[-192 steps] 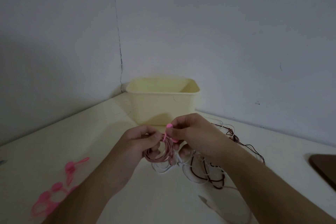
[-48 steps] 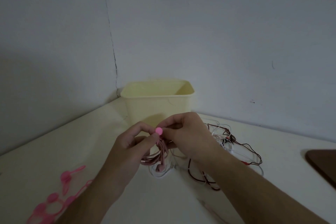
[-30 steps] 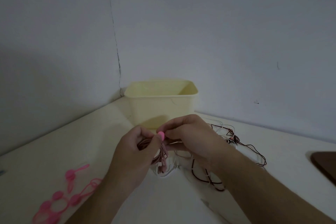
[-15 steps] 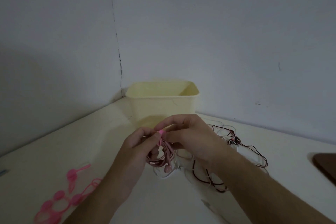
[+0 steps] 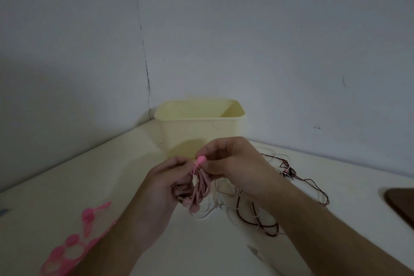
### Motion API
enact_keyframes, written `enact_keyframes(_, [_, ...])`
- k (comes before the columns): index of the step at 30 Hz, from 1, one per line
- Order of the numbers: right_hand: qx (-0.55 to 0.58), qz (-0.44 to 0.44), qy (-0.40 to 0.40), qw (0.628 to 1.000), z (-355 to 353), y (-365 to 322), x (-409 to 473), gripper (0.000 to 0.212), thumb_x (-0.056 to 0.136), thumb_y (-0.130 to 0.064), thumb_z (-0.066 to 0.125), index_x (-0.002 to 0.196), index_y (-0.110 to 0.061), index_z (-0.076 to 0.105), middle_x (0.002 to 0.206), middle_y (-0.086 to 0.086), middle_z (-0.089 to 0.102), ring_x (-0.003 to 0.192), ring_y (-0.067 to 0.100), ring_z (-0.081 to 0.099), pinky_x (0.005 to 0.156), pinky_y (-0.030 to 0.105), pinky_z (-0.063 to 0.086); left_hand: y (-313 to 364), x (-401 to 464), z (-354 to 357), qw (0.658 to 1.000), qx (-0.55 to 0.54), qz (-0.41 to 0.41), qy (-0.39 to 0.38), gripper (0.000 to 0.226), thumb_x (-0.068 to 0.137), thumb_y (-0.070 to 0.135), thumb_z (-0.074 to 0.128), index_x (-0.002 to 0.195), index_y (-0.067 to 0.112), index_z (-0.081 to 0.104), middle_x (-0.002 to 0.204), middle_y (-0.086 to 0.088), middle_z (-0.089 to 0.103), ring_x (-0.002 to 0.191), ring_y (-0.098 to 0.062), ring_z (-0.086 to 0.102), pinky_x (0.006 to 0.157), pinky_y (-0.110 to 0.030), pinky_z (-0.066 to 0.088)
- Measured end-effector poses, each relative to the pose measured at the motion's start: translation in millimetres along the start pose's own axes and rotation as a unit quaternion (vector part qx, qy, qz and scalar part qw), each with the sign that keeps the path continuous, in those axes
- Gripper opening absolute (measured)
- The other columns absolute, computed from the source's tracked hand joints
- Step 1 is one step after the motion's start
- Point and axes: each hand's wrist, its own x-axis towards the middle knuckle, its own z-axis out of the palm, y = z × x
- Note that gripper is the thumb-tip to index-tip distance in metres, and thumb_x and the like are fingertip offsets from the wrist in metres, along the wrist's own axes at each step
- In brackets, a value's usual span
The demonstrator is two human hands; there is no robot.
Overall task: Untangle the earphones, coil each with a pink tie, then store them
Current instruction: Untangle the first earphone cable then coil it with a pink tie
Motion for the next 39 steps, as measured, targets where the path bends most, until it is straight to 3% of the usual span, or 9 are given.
enact_keyframes(3, [0.006,-0.004,-0.006,1.000,1.0,2.0,0.2,0.011,0.092,0.015,0.068,0.093,0.005,0.073,0.079,0.016,0.071,0.066,0.019,0.069,0.065,0.027,0.059,0.5,0.1,-1.3,0.999,-0.036,-0.032,-0.007,0.048,0.083,0.025,0.071,0.105,-0.016,0.059,0.086,-0.041,0.034,0.069,-0.032,0.033,0.047,-0.032,0.046])
enact_keyframes(7, [0.009,-0.011,-0.007,1.000,-1.9,0.2,-1.2,0.014,0.092,0.018,0.066,0.091,0.005,0.073,0.076,0.014,0.071,0.064,0.017,0.069,0.065,0.025,0.059,-3.0,2.7,-0.8,0.998,-0.052,-0.034,-0.018,0.056,0.088,0.018,0.068,0.113,-0.028,0.048,0.077,-0.024,0.025,0.057,-0.024,0.036,0.045,-0.032,0.046])
enact_keyframes(11, [0.032,0.008,0.004,0.999,-1.1,1.6,-2.2,0.016,0.093,0.015,0.065,0.089,0.002,0.074,0.081,0.018,0.071,0.068,0.021,0.069,0.066,0.027,0.059,-2.0,1.8,-0.8,1.000,-0.019,-0.019,-0.011,0.056,0.084,0.026,0.073,0.111,-0.021,0.059,0.079,-0.045,0.029,0.052,-0.024,0.038,0.048,-0.034,0.047])
enact_keyframes(15, [0.080,0.035,-0.011,0.996,8.7,10.3,-3.7,0.010,0.099,0.003,0.065,0.092,-0.001,0.071,0.086,0.017,0.068,0.074,0.022,0.066,0.071,0.029,0.059,-1.3,-0.1,-2.7,1.000,-0.001,-0.008,-0.002,0.042,0.082,0.024,0.073,0.099,-0.014,0.065,0.075,-0.048,0.029,0.047,-0.023,0.041,0.047,-0.034,0.045])
enact_keyframes(20, [0.117,0.026,-0.026,0.992,6.9,7.9,-3.5,0.006,0.099,0.000,0.066,0.095,0.000,0.069,0.092,0.022,0.068,0.075,0.021,0.067,0.071,0.026,0.058,-1.0,2.1,-1.5,1.000,-0.020,-0.008,0.007,0.028,0.086,0.019,0.073,0.093,-0.008,0.067,0.073,-0.020,0.017,0.047,-0.024,0.041,0.045,-0.033,0.045])
enact_keyframes(27, [0.140,0.019,-0.025,0.990,7.8,9.2,-4.6,0.014,0.102,-0.007,0.063,0.099,0.005,0.069,0.083,0.015,0.070,0.068,0.019,0.068,0.066,0.025,0.058,0.5,-0.9,0.6,1.000,-0.011,-0.014,-0.010,0.027,0.090,0.021,0.066,0.093,-0.005,0.070,0.071,-0.029,0.044,0.061,-0.028,0.043,0.046,-0.033,0.044])
enact_keyframes(32, [0.150,0.033,-0.027,0.988,6.2,10.4,-3.1,0.011,0.099,0.006,0.062,0.103,0.008,0.071,0.090,0.020,0.072,0.075,0.022,0.071,0.071,0.028,0.060,1.1,-0.8,0.7,0.999,-0.028,-0.008,-0.014,0.028,0.087,0.022,0.073,0.095,-0.003,0.065,0.080,-0.023,0.044,0.061,-0.028,0.039,0.046,-0.033,0.045])
enact_keyframes(36, [0.160,0.048,-0.031,0.986,5.4,9.9,-3.9,0.019,0.093,0.015,0.063,0.103,0.004,0.074,0.099,0.023,0.072,0.086,0.027,0.072,0.077,0.031,0.061,-0.9,0.2,-1.3,0.999,-0.039,-0.004,-0.021,0.053,0.080,0.027,0.078,0.096,-0.019,0.056,0.080,-0.033,0.038,0.061,-0.028,0.039,0.047,-0.034,0.045])
enact_keyframes(39, [0.190,0.078,-0.039,0.978,5.0,8.1,-4.2,0.027,0.092,0.021,0.055,0.106,0.006,0.073,0.099,0.023,0.070,0.088,0.029,0.072,0.078,0.032,0.063,1.3,-1.2,-0.6,0.999,-0.040,0.000,-0.017,0.032,0.080,0.020,0.073,0.094,-0.008,0.064,0.076,-0.021,0.039,0.056,-0.026,0.044,0.046,-0.033,0.044])
